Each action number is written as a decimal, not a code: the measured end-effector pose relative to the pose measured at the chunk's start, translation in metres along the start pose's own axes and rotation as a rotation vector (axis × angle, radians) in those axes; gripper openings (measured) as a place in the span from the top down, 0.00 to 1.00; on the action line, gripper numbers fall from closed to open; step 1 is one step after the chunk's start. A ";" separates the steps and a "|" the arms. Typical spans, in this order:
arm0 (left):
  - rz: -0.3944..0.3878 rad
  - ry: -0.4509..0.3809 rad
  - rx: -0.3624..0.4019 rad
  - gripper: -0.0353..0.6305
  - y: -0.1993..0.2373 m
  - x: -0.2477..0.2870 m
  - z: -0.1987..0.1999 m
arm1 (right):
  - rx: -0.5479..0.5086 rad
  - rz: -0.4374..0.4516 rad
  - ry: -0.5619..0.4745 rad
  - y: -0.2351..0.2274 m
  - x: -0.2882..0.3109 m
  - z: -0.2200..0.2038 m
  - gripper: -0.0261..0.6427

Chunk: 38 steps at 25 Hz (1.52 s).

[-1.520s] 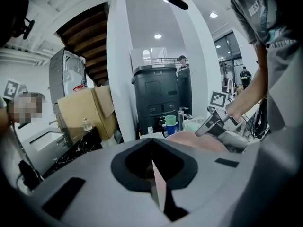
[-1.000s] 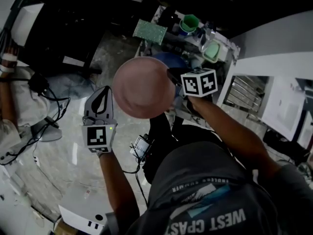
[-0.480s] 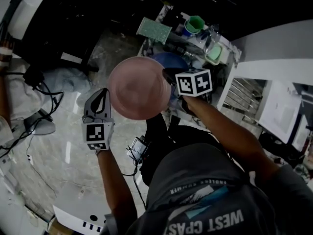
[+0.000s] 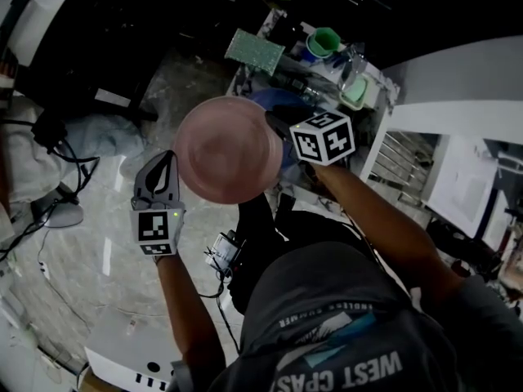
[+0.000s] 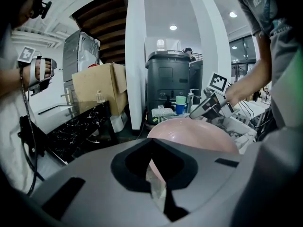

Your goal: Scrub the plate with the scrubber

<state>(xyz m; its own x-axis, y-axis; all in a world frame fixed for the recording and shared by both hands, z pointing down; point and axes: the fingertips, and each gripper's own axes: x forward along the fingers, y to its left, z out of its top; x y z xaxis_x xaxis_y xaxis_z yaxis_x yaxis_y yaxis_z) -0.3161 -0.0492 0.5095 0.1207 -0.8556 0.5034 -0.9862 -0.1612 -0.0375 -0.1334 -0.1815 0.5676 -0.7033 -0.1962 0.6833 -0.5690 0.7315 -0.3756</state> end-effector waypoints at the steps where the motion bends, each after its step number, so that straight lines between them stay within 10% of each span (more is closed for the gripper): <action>1: 0.001 -0.002 0.000 0.95 0.001 -0.001 0.001 | 0.002 -0.007 -0.018 -0.004 0.000 0.006 0.79; 19: 0.018 0.020 -0.020 0.95 0.033 0.000 -0.006 | 0.651 0.108 -0.279 -0.086 0.048 0.070 0.71; 38: 0.020 0.006 -0.033 0.95 0.024 -0.006 -0.005 | 0.455 0.143 -0.274 -0.032 -0.006 0.089 0.89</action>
<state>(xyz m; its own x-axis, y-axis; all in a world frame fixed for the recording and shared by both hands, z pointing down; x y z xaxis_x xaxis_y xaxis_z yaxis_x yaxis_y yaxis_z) -0.3412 -0.0458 0.5100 0.1001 -0.8557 0.5077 -0.9917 -0.1273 -0.0191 -0.1488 -0.2623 0.5198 -0.8376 -0.3227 0.4408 -0.5440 0.4187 -0.7272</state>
